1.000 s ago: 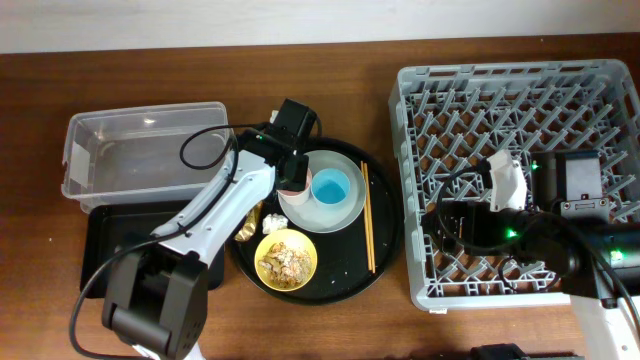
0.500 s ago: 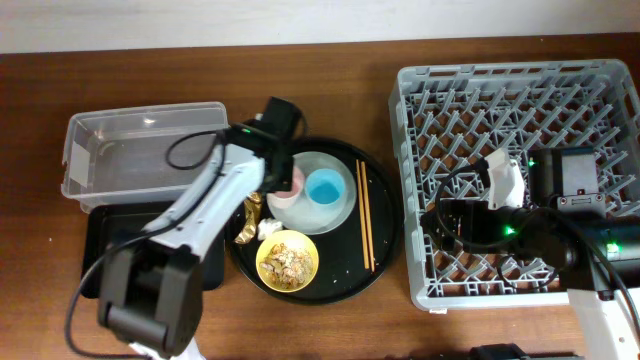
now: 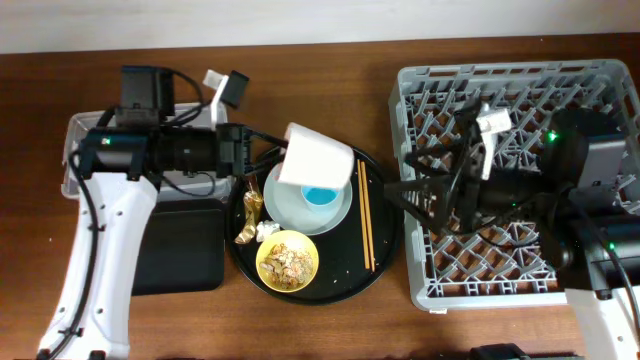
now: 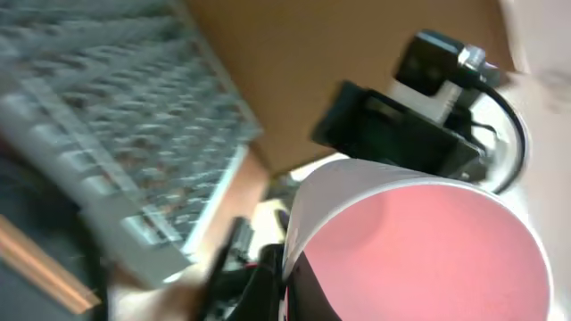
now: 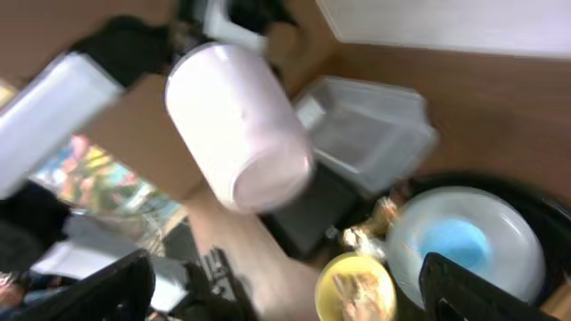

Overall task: Sort waste into correct bins and load items into the dishwasher rack
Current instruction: 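Hand the pink cup from the left gripper to the right gripper, then place the pink cup upside down in the rack with the right gripper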

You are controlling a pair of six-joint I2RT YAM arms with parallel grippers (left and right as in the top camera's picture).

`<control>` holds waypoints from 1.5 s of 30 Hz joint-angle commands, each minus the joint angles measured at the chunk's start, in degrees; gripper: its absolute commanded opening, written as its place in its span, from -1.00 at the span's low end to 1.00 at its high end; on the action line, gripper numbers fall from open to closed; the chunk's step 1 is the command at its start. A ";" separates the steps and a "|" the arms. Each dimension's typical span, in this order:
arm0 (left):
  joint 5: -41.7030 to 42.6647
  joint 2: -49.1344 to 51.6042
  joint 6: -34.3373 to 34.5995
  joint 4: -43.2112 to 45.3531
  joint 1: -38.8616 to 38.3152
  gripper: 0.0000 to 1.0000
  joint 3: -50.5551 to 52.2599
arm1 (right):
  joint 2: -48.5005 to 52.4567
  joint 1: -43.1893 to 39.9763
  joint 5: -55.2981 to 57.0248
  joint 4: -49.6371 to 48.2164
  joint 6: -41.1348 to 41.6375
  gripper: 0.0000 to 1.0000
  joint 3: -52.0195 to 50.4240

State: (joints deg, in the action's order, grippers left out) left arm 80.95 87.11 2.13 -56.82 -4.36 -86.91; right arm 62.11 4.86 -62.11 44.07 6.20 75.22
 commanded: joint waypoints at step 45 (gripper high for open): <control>5.64 0.02 -1.77 0.57 -6.36 1.00 -0.46 | 26.05 -27.17 65.83 40.94 7.58 0.20 3.80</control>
State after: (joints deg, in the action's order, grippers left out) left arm 86.54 87.11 0.89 -56.34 -10.55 -86.89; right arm 86.11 -21.78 2.61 85.67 14.98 78.70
